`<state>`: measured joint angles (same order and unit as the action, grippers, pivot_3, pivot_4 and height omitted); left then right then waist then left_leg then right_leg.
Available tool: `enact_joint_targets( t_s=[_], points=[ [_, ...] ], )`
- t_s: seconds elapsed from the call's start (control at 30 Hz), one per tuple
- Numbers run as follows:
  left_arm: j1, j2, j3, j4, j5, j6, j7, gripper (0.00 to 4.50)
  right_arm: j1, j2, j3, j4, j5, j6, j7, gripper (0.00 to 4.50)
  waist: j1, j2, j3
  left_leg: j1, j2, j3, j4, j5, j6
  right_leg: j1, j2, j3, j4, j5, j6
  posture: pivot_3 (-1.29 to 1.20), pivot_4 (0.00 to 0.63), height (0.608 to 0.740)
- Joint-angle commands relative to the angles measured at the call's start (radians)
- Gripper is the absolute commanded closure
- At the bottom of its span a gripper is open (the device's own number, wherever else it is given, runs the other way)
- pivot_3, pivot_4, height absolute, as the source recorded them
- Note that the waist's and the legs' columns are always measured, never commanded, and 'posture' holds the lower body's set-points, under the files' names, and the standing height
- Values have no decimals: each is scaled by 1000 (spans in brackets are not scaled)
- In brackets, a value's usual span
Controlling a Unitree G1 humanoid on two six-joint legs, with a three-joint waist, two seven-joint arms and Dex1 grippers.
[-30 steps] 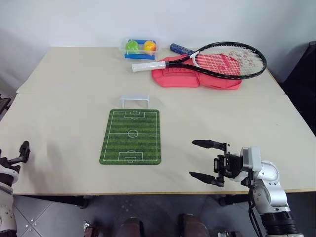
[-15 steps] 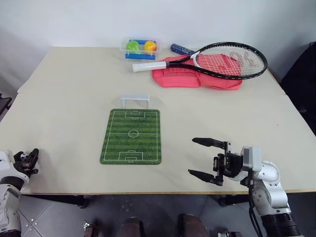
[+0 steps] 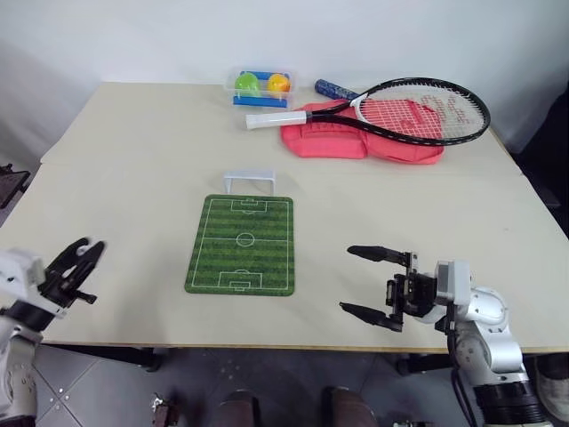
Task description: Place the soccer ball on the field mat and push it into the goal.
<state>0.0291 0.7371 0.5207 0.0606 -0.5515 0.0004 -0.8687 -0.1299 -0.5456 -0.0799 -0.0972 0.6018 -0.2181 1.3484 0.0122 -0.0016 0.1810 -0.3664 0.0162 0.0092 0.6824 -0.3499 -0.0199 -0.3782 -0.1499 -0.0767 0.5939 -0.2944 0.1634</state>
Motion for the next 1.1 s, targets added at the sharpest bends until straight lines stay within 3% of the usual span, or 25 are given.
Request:
enact_joint_targets(
  t_s=[0.03,0.23,0.43,0.6,1.1],
  points=[
    [-107,55,-124,-57,-36,2,-214,3630,33,-64,-58,-19,32,-7,63,0,8,2,1,0,0,0,0,0,0,0,0,0,0,0,0,0,150,740],
    [-326,58,-410,87,94,-29,-476,3630,83,-77,-90,-23,37,-12,59,0,4,2,1,0,0,2,0,0,0,0,1,0,0,0,0,0,150,740],
    [-522,-43,-542,354,213,-143,-545,3630,124,-57,-93,-64,49,-9,35,0,1,2,1,0,0,3,0,1,1,-1,1,0,1,0,1,0,150,740],
    [-566,-107,-588,425,249,-191,-581,3630,147,-41,-83,-122,42,7,-10,0,4,2,1,-1,0,3,1,1,1,-1,1,0,1,0,1,0,150,740],
    [-584,-179,-615,506,320,-240,-535,3630,161,-23,-60,-174,21,16,-84,0,13,2,1,-1,0,2,1,1,2,-1,1,0,1,1,1,0,150,740]
  ],
)
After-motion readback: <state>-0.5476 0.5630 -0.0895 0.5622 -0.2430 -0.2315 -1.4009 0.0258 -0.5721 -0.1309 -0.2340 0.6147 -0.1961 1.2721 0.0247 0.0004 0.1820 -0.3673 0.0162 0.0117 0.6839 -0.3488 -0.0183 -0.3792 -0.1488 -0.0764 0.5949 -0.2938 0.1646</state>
